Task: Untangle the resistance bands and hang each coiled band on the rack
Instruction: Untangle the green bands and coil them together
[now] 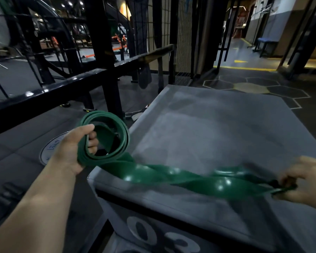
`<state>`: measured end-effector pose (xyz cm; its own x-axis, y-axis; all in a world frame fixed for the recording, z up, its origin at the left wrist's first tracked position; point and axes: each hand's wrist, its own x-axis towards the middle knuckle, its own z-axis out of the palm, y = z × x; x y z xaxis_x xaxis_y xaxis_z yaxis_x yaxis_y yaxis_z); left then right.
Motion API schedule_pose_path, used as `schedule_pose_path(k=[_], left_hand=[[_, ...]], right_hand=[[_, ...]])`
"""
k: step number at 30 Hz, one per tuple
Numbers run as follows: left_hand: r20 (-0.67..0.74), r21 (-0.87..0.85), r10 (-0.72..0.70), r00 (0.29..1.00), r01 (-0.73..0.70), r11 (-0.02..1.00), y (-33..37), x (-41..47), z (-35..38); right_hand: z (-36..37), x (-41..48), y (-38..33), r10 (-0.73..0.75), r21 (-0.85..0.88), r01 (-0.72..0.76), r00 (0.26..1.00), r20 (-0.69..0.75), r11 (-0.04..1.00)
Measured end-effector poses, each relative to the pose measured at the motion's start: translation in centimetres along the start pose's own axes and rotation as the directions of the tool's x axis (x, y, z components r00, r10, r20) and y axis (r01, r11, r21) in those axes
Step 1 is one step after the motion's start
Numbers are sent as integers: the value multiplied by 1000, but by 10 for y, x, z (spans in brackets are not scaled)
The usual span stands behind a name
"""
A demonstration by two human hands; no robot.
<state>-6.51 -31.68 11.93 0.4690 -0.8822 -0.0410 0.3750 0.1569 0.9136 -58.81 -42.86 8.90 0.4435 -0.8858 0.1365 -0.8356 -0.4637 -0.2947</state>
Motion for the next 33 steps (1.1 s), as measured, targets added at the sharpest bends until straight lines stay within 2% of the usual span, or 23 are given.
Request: schedule_pose_path(k=[3, 5, 6, 7, 8, 9, 11, 13, 14, 15, 16, 18, 20, 23, 26, 28, 29, 30, 33], left_hand=[[39, 61, 5, 999, -7, 998, -7, 3, -1], [75, 132, 42, 996, -52, 990, -11, 4, 1], [79, 162, 72, 994, -84, 983, -12, 5, 3], [71, 190, 104, 992, -116, 975, -13, 5, 5], [50, 216, 141, 989, -148, 965, -14, 5, 7], [27, 240, 177, 984, -179, 954, -15, 4, 8], [6, 253, 227, 974, -221, 942, -18, 2, 12], [7, 224, 235, 972, -230, 947, -20, 0, 17], [11, 199, 230, 973, -228, 953, -21, 0, 18], [27, 177, 227, 973, -229, 957, -21, 1, 18], [45, 159, 229, 972, -234, 959, -20, 0, 20], [63, 181, 244, 968, -252, 951, -22, -3, 25], [84, 230, 271, 959, -283, 931, -25, -7, 31], [133, 373, 264, 955, -295, 880, -35, -8, 36], [88, 488, 258, 962, -267, 831, -43, -11, 45], [136, 378, 250, 959, -283, 881, -48, -14, 58], [155, 252, 246, 957, -279, 927, -48, -19, 67], [152, 131, 244, 958, -264, 956, -49, -20, 73], [61, -117, 180, 982, -173, 978, -43, -19, 75]], right_hand=[[19, 4, 12, -98, -182, 95, 995, -7, 979], [22, 0, 8, -163, -189, 157, 987, -15, 969], [17, -3, -5, -161, -55, 159, 986, -36, 986], [12, -5, -21, -124, 171, 128, 992, -35, 977], [6, -7, -38, -55, 457, 47, 998, 4, 888], [3, -6, -47, -4, 686, -27, 999, 43, 727], [10, -8, -36, 92, 893, -167, 986, 141, 418], [16, -7, -22, 253, 975, -190, 955, 156, 115], [17, -4, -20, 331, 990, -144, 934, 136, -1], [17, 0, -17, 341, 990, -83, 933, 118, -118], [14, 3, -19, 294, 968, -42, 949, 116, -248], [11, 5, -37, 183, 921, 0, 980, 77, -390], [14, 1, -55, 253, 924, 12, 963, 92, -382], [11, 7, -66, 95, 889, 37, 995, 7, -456], [4, 10, -81, 70, 844, 13, 997, 29, -537], [-1, 20, -85, 42, 755, 13, 999, 19, -656], [-1, 27, -85, 12, 670, 22, 1000, -20, -742], [0, 28, -84, 69, 612, 62, 998, -12, -789], [-1, 29, -78, 318, 603, 214, 946, 70, -769]])
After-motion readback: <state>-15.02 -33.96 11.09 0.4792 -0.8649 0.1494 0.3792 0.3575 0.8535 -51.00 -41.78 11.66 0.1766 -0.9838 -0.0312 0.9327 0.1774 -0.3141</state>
